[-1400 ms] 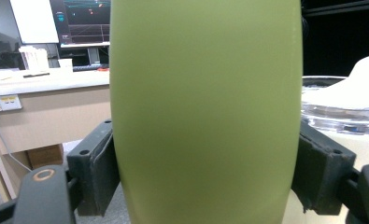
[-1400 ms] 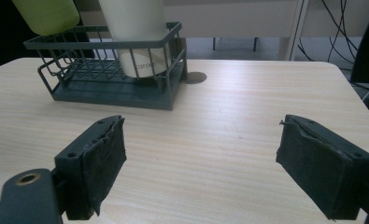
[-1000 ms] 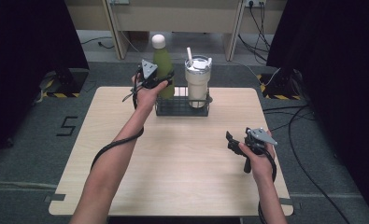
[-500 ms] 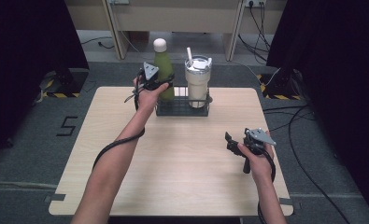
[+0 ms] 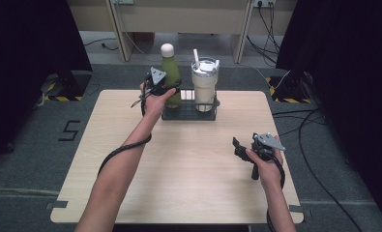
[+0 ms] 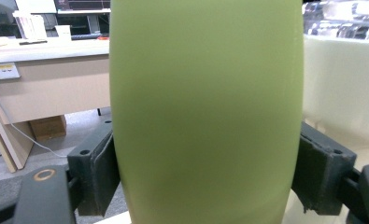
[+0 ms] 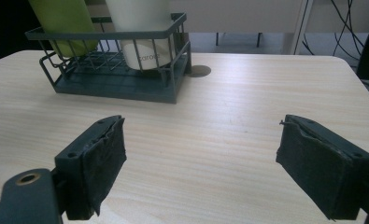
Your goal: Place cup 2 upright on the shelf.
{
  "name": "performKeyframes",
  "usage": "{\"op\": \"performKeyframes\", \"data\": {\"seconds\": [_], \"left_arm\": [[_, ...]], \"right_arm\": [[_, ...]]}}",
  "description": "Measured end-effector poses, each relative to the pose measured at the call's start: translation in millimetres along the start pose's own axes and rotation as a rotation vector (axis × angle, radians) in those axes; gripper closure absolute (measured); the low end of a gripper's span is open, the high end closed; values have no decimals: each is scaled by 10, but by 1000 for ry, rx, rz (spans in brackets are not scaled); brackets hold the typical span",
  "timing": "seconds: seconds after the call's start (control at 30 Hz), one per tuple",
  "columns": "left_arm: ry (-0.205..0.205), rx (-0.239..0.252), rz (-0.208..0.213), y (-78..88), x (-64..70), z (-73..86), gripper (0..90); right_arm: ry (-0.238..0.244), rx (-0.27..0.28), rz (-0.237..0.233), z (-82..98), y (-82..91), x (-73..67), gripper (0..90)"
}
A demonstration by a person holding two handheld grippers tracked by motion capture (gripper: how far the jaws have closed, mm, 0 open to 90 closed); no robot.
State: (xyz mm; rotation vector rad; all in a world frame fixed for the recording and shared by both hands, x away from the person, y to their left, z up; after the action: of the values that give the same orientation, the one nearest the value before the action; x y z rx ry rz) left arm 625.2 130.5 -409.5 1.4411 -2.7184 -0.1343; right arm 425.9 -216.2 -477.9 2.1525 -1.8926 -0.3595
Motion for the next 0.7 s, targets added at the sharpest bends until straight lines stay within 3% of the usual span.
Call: {"op": "performKeyframes", "data": {"seconds": [0.7], "left_arm": [[13,-22,-1,-43,-6,85,202]], "right_arm": [[2,0,0,0,1,-1,150]]}}
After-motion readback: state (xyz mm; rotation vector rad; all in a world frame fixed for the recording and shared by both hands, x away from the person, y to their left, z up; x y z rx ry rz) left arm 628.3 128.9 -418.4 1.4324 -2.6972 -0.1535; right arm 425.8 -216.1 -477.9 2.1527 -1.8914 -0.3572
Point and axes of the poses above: each handheld gripper's, and its own axes: y roughly backward along the jaws, z roughly out of its underside, x roughly to its right, the point moved 1 cm from there along -y, roughly forward along the jaws, and after that the axes turned 11 degrees about z, right-handed, at the moved point
